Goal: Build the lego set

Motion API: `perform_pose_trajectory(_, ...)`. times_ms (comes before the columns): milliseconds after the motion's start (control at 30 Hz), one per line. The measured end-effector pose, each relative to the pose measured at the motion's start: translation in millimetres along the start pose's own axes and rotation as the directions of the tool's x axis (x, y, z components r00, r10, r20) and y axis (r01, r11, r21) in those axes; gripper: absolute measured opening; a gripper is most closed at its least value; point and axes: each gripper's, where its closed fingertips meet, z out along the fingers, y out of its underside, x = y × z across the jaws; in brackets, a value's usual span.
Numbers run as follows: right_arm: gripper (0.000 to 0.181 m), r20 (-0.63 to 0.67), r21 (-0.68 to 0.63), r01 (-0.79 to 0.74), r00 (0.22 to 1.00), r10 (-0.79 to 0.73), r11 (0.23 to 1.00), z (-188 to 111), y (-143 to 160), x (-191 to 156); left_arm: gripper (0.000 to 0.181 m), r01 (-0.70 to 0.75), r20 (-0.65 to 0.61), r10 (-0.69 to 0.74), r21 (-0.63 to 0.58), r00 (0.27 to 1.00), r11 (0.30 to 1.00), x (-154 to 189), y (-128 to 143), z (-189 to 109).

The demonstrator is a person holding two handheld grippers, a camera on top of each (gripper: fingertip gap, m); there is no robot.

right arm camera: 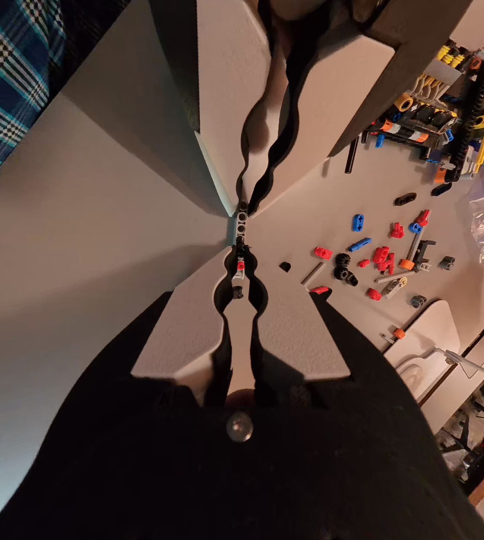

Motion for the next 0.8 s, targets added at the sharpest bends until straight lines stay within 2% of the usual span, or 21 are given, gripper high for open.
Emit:
perform_pose_trajectory(333,0.001,-0.008,-0.018,0.069,0.998,-0.069,0.997,1.1,-0.5,1.9,0.006,-0.026,-0.040,0.027,0.013,0.999,1.000,0.2,0.2,0.3)
perform_pose_trajectory(667,0.002,-0.002,0.145,-0.088,0.996,0.090,0.985,-7.3,-8.5,2.5,0.018,-0.008,0.003,0.008,0.047,1.000,0.999,-5.8,-0.5,-9.4)
perform_pose_trajectory(800,0.002,0.010,0.236,-0.124,0.992,0.125,0.964,-17.2,-21.9,5.8,0.017,-0.008,0.041,0.002,0.140,0.999,0.990,-6.8,-19.0,-20.2)
